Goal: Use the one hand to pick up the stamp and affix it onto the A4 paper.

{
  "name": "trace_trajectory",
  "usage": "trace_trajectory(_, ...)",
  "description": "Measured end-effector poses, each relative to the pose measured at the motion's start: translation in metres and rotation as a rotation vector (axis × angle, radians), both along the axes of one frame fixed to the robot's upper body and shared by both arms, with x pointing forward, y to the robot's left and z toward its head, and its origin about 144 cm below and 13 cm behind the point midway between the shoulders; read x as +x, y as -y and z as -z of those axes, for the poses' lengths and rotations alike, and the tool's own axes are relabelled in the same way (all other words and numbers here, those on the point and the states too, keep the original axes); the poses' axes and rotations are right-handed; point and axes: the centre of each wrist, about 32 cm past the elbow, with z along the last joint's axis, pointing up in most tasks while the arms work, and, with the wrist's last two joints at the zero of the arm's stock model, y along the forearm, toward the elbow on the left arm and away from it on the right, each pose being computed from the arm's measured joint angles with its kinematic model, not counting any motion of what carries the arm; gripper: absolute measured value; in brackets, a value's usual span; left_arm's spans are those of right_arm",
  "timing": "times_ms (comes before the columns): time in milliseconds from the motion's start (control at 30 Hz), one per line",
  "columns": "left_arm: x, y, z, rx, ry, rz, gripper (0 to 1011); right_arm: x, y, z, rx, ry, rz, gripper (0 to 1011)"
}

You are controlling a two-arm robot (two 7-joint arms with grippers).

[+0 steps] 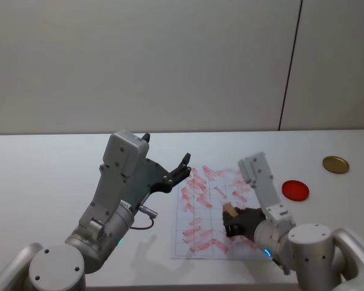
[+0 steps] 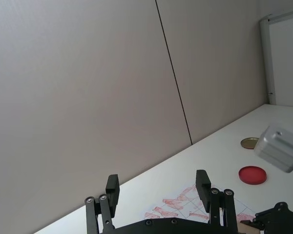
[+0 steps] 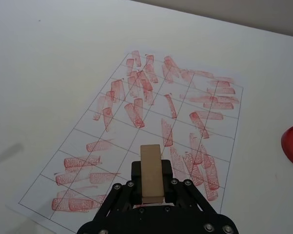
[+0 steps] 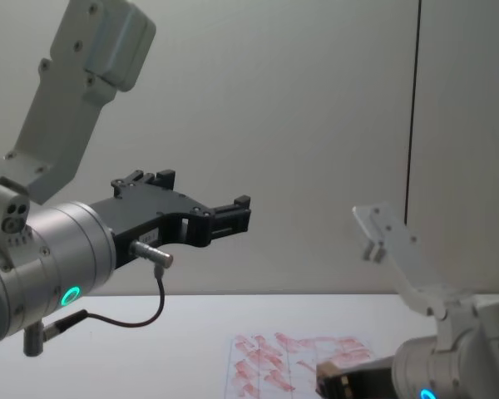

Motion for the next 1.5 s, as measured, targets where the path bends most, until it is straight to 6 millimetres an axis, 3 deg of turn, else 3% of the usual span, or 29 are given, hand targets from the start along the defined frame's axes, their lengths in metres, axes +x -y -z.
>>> trace_trajectory(633, 0.000, 0.000, 0.000, 0.000, 0.000, 0.000, 993, 0.006, -0.008, 0.024, -0.041, -0.015, -0.036, 219)
trace_trajectory(1500, 0.000, 0.000, 0.000, 0.000, 0.000, 0.000, 993, 0.009, -0.004, 0.034, -0.039, -0.041, -0.022, 220)
